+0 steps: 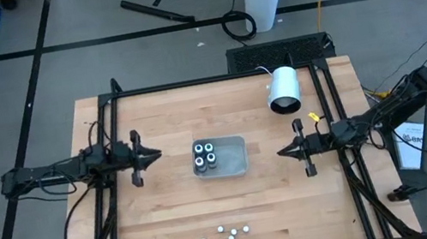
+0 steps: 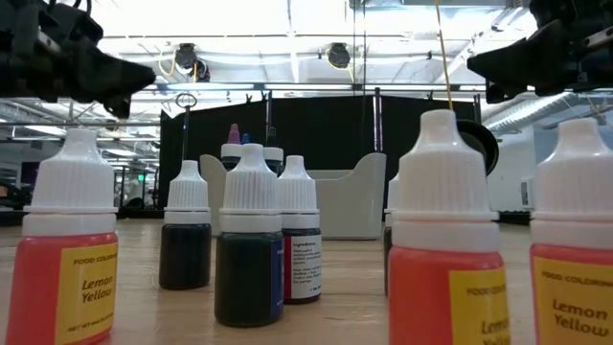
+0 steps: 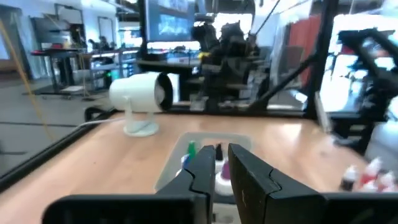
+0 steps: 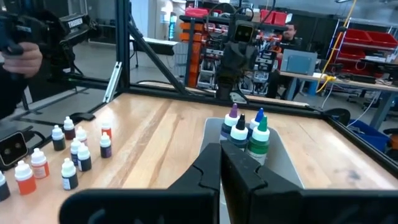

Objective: Pick & Place food coloring
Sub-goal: Put the orange food coloring bottle into the gray bin

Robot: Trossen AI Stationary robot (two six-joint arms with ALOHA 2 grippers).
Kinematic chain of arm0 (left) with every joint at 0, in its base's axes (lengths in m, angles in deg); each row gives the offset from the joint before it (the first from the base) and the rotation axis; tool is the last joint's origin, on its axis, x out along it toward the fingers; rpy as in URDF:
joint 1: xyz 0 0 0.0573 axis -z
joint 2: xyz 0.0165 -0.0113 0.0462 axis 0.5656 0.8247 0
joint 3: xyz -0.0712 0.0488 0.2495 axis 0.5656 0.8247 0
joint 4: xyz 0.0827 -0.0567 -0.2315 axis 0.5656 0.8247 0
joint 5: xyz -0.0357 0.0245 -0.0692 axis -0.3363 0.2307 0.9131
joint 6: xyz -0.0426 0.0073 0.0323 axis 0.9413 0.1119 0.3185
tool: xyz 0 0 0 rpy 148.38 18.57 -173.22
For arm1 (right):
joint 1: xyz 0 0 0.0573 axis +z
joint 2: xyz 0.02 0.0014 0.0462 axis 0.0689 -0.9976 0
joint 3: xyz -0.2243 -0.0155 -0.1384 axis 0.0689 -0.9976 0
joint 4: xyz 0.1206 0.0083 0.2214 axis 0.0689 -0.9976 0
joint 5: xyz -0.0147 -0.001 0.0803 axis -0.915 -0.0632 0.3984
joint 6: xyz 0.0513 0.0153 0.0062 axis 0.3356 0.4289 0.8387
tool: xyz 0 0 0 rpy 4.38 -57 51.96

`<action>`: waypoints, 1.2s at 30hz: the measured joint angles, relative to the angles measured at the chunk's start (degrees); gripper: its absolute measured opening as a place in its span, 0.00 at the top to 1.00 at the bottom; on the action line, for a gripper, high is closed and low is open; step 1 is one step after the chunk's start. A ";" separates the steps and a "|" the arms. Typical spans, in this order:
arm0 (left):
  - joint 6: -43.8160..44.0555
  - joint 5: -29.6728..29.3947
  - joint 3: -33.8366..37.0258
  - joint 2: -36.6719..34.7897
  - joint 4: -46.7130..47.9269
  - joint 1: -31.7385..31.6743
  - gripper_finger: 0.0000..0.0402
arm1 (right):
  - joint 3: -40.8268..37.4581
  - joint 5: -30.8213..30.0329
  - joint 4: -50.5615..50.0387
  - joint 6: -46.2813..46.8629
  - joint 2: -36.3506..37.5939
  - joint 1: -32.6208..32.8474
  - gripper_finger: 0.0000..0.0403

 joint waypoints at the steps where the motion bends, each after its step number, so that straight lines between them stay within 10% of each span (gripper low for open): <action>1: 1.49 -0.03 0.00 0.00 -0.79 0.00 0.87 | 0.00 0.02 -0.44 -0.17 0.00 0.00 1.00; 7: 9.90 4.81 -1.55 3.55 -0.34 5.27 0.87 | 0.02 0.04 -2.37 -2.70 -0.02 0.00 1.00; 15: 13.12 -15.77 -12.44 24.67 0.00 25.72 0.87 | 0.02 0.07 -0.44 -3.11 0.00 0.00 1.00; 21: 20.70 -31.66 -31.71 44.87 20.90 39.12 0.87 | 0.02 -0.15 0.20 -1.08 0.00 0.00 1.00; 36: 25.49 -24.48 -65.32 84.53 41.19 48.48 0.87 | 0.02 -0.23 0.03 -0.99 -0.02 -0.26 1.00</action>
